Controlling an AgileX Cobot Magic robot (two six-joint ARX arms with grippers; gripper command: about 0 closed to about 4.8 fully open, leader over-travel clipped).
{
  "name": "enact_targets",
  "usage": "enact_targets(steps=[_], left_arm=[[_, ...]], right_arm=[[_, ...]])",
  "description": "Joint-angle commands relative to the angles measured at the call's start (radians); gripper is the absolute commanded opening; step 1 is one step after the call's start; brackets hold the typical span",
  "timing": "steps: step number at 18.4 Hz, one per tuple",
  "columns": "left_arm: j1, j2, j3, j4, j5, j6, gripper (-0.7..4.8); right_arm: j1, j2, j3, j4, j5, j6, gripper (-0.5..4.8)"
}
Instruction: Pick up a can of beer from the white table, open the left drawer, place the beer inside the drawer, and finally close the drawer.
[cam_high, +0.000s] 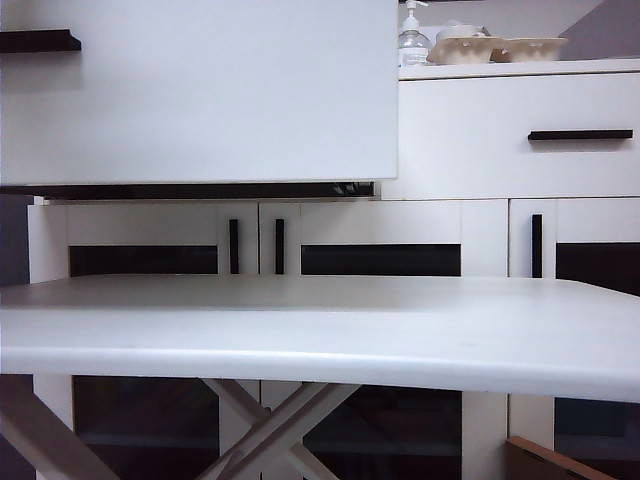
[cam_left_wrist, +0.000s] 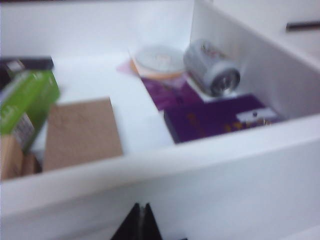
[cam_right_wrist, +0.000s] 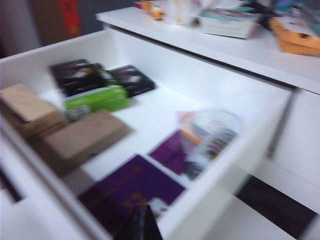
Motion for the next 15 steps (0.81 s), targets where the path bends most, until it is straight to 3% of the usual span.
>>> enact_targets(steps=[1,3,9,15], left_arm=[[-0.001,-0.003,-0.021,0.028,-0.011,0.007,-0.06],[-0.001,-0.003,-0.098,0.113,-0.011,0.008,-0.06],[-0.001,0.0,-0.201,0.307,-0.139,0.042,-0.06],[0.0,0.164,-0.204,0.548,-0.146,0.051,-0.06]], right_arm=[[0.043,-0.042,-0.094,0.065,-0.042,0.005,-0.03],[0.101,-0.063,-0.195,0.176,-0.035,0.007,-0.03],[0.098,-0.064,-0.203,0.193,-0.035,0.011,-0.03],[0.098,-0.064,-0.202,0.212,-0.035,0.011,-0.03]])
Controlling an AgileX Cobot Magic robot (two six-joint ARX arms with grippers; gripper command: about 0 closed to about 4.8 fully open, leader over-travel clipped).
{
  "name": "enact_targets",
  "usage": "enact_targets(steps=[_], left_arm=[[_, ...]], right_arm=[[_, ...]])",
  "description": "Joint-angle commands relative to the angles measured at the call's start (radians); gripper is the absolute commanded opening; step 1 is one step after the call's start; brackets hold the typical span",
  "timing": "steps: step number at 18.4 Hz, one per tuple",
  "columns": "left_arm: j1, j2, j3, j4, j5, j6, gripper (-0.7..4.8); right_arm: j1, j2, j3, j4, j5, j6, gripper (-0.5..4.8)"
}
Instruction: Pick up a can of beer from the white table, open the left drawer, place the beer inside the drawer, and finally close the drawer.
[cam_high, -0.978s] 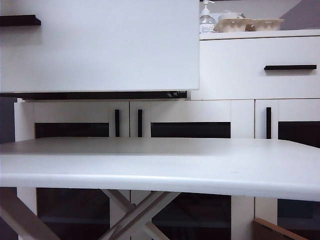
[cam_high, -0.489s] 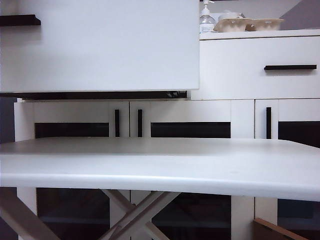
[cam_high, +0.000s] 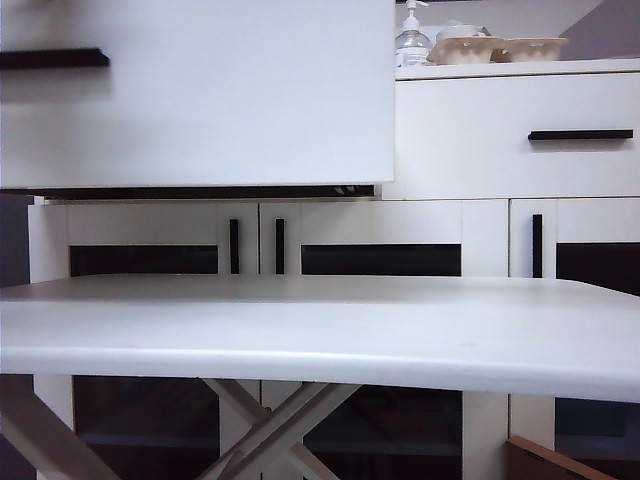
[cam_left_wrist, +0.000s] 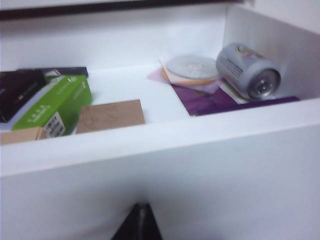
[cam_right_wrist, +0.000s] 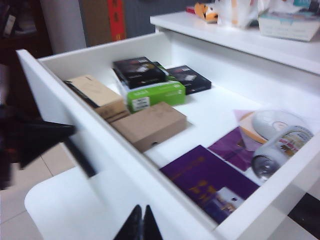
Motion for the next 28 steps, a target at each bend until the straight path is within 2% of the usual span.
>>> enact_targets(steps=[1,5,9,14,16,21,28], left_arm=[[0.003,0.093,0.003,0.151,-0.014,0.002,-0.06],[0.003,0.248,0.003,0.345,-0.018,0.027,-0.06],[0.003,0.34,0.003,0.472,-0.019,0.026,-0.06],[0.004,0.436,0.01,0.598,-0.081,0.019,-0.06],[0.004,0.463,0.01,0.608,-0.08,0.019,-0.06],[0.01,0.511,0.055,0.618,-0.079,0.019,-0.06],[0.105,0.642,0.232,0.6,0.027,-0.011,-0.06]], right_arm=[[0.002,-0.003,0.007,0.02,-0.001,0.004,-0.03],[0.002,-0.003,0.008,0.019,-0.003,0.004,-0.03],[0.002,-0.005,0.008,0.019,-0.003,0.019,-0.03],[0.002,-0.005,0.008,0.017,-0.005,0.019,-0.03],[0.002,-0.005,0.008,0.014,-0.001,0.019,-0.03],[0.002,-0.005,0.008,-0.034,0.121,0.04,-0.03],[0.002,-0.005,0.008,-0.045,0.126,0.049,-0.03]])
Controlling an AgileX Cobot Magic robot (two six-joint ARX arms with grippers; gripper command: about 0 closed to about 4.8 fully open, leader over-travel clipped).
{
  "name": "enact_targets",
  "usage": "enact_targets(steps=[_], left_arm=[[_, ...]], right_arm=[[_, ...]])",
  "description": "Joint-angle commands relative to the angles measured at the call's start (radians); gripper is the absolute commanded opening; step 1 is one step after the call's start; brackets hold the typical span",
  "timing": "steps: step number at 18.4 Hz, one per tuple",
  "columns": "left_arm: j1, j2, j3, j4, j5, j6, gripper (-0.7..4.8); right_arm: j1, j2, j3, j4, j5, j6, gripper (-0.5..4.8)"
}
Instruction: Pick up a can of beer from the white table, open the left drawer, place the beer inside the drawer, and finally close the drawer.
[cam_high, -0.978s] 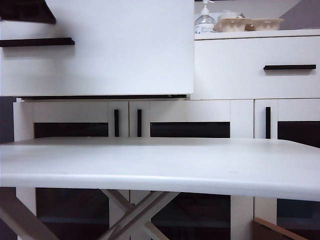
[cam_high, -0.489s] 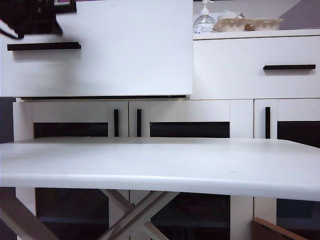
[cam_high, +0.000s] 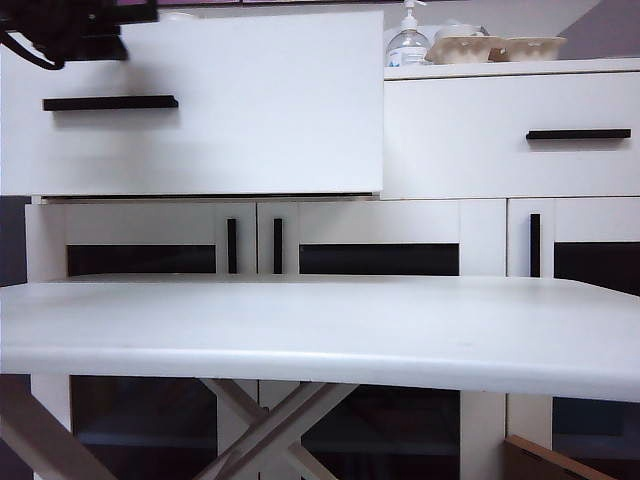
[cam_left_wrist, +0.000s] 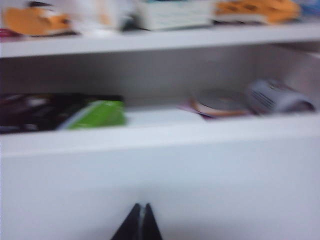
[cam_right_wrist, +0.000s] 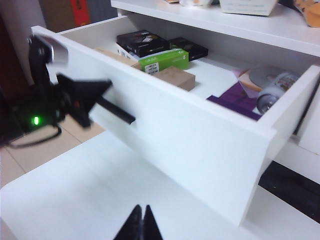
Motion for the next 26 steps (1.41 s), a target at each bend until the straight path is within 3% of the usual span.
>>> enact_targets(steps=[1,15,26], left_arm=[[0.022,0.047,0.048,0.018,0.043,-0.011,-0.06],[0.028,0.342,0.384,-0.012,0.077,-0.011,-0.06],[0.034,0.657,0.79,-0.103,0.096,-0.011,-0.06]], right_arm=[[0.002,-0.003,0.007,0.012,0.002,0.004,-0.03],[0.002,-0.002,0.007,0.019,0.002,0.003,-0.03],[0.002,-0.003,0.007,0.02,0.003,0.003,-0.03]])
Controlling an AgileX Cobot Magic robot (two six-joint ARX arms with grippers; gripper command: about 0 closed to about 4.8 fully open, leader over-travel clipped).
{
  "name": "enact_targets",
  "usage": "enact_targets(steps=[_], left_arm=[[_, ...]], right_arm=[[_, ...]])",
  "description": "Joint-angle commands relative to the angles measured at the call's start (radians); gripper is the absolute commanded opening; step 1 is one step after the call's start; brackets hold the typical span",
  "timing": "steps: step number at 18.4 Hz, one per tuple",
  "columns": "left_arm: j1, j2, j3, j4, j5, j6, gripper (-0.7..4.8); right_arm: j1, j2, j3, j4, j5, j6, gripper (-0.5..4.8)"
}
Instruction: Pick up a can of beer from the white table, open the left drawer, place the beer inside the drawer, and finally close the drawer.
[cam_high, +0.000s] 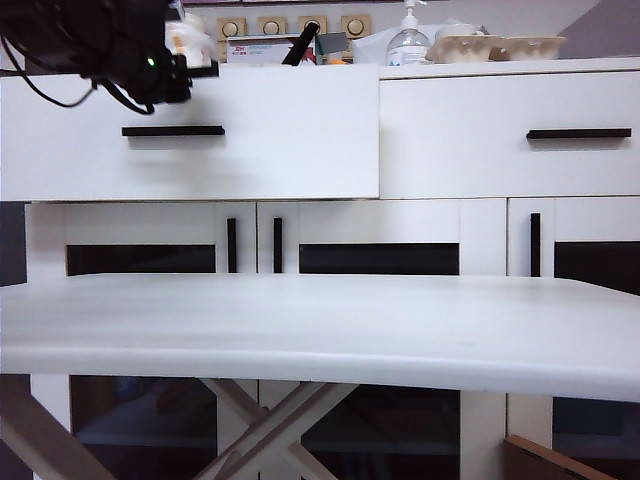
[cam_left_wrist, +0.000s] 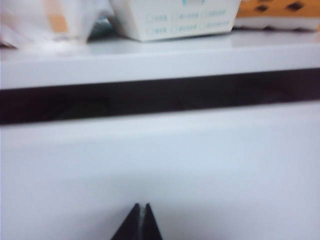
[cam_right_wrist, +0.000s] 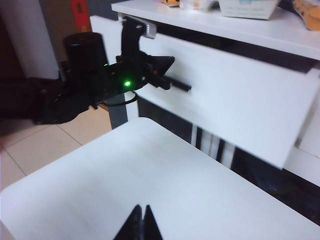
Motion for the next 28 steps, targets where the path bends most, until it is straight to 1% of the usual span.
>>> enact_targets(steps=[1,4,8,10,11,13,15,17,18,20,21,24,25,28], left_arm=[[0.0,0.077,0.123,-0.023,0.007,-0.003,-0.06],[0.0,0.175,0.267,-0.057,0.007,-0.004,-0.06],[0.0,0.314,0.516,-0.206,0.006,-0.019,-0.06],[0.001,0.366,0.61,-0.278,0.007,-0.022,-0.06],[0.001,0.376,0.629,-0.3,0.007,-0.022,-0.06],[0.0,0.377,0.631,-0.305,0.017,-0.011,-0.06],[0.0,0.365,0.631,-0.293,0.082,0.002,-0.06],[-0.001,0.326,0.631,-0.324,0.087,0.001,-0.06],[-0.001,0.29,0.631,-0.357,0.085,0.001,-0.06],[0.0,0.229,0.631,-0.422,0.085,-0.008,-0.06],[0.0,0.168,0.629,-0.496,0.085,-0.035,-0.06],[0.0,0.037,0.629,-0.651,0.084,-0.037,-0.06],[-0.002,-0.008,0.629,-0.692,0.084,-0.037,-0.06],[-0.016,-0.142,0.623,-0.792,0.07,-0.024,-0.06]], right_arm=[[0.001,-0.003,0.006,0.013,0.003,0.003,-0.03],[0.001,-0.003,0.006,0.008,0.002,0.003,-0.03],[0.001,-0.002,0.006,0.006,0.009,0.003,-0.03],[0.001,-0.002,0.006,0.006,0.009,0.003,-0.03],[0.001,-0.002,0.006,0.006,0.009,0.003,-0.03],[0.0,-0.002,0.006,0.007,0.009,0.003,-0.03],[0.0,-0.003,0.006,0.007,0.01,0.003,-0.03],[-0.001,-0.015,0.006,0.008,0.072,-0.003,-0.03],[0.0,-0.033,0.007,0.006,0.11,-0.023,-0.03],[-0.001,-0.07,0.007,-0.007,0.112,-0.072,-0.03],[-0.002,-0.105,0.006,-0.034,0.12,-0.102,-0.03],[-0.004,-0.2,-0.018,-0.126,0.214,-0.14,-0.03],[-0.005,-0.246,-0.055,-0.127,0.237,-0.14,-0.03],[-0.006,-0.391,-0.218,-0.069,0.228,-0.139,-0.03]])
